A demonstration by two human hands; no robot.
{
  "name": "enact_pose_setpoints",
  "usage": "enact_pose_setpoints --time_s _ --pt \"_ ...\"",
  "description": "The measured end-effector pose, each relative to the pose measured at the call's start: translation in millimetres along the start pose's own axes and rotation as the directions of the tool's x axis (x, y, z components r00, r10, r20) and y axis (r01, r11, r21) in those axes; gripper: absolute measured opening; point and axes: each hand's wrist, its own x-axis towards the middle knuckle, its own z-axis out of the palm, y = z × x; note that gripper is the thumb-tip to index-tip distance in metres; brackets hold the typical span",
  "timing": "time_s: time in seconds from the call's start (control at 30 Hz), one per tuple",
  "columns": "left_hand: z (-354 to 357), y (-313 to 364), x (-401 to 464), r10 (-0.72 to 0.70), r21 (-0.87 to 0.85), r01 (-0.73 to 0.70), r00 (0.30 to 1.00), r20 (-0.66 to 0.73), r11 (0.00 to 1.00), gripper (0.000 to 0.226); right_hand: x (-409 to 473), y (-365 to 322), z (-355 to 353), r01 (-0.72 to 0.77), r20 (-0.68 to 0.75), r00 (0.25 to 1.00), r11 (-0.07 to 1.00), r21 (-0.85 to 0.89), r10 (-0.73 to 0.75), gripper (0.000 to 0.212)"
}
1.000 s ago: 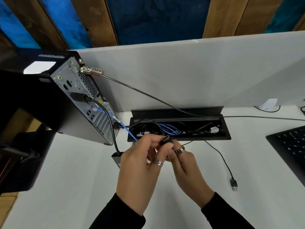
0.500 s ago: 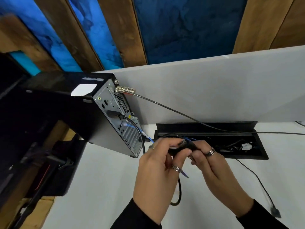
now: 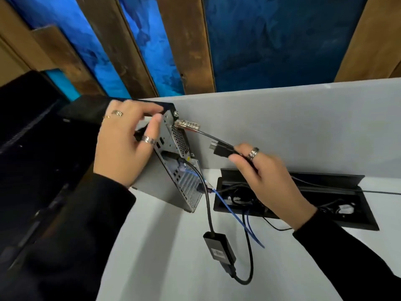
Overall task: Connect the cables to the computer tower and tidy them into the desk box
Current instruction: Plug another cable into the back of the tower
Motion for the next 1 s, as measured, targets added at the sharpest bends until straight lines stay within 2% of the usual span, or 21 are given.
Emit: enact_pose_setpoints --time_s 0.13,0.33,0.47,0.6,0.73,0.83,1.0 --pt "9 -25 20 -0.021 0.027 0.019 0.997 0.074 0.999 0.023 25 -11 1 0.063 0.008 0.998 0.997 -0.046 -0.062 0.012" --pt "21 -45 31 0.046 -0.105 -0.021 0.970 0.238 0.994 0.043 49 -22 18 0.131 0.113 0.987 0.980 -0.147 -0.115 0.019" --pt "22 -56 37 0.043 -0.125 -0.005 0.954 0.298 0.992 0.049 52 -28 36 0.189 0.165 0.974 0.959 -0.210 -0.156 0.026" --pt "25 -57 38 0.036 -0.080 -0.013 0.955 0.293 0.997 0.051 56 -29 48 0.238 0.146 0.968 0.933 -0.269 -0.205 0.024" --pt "28 -59 37 0.034 -0.060 -0.018 0.962 0.273 0.998 0.052 57 -27 59 0.272 0.035 0.961 0.918 -0.289 -0.274 0.019" --pt "29 -59 37 0.031 -0.051 -0.018 0.964 0.264 0.999 0.051 57 -26 63 0.292 0.013 0.952 0.898 -0.330 -0.305 0.016" --pt "28 -59 37 0.035 -0.041 -0.026 0.966 0.257 0.999 0.054 56 -24 66 0.314 0.013 0.944 0.887 -0.339 -0.329 0.031"
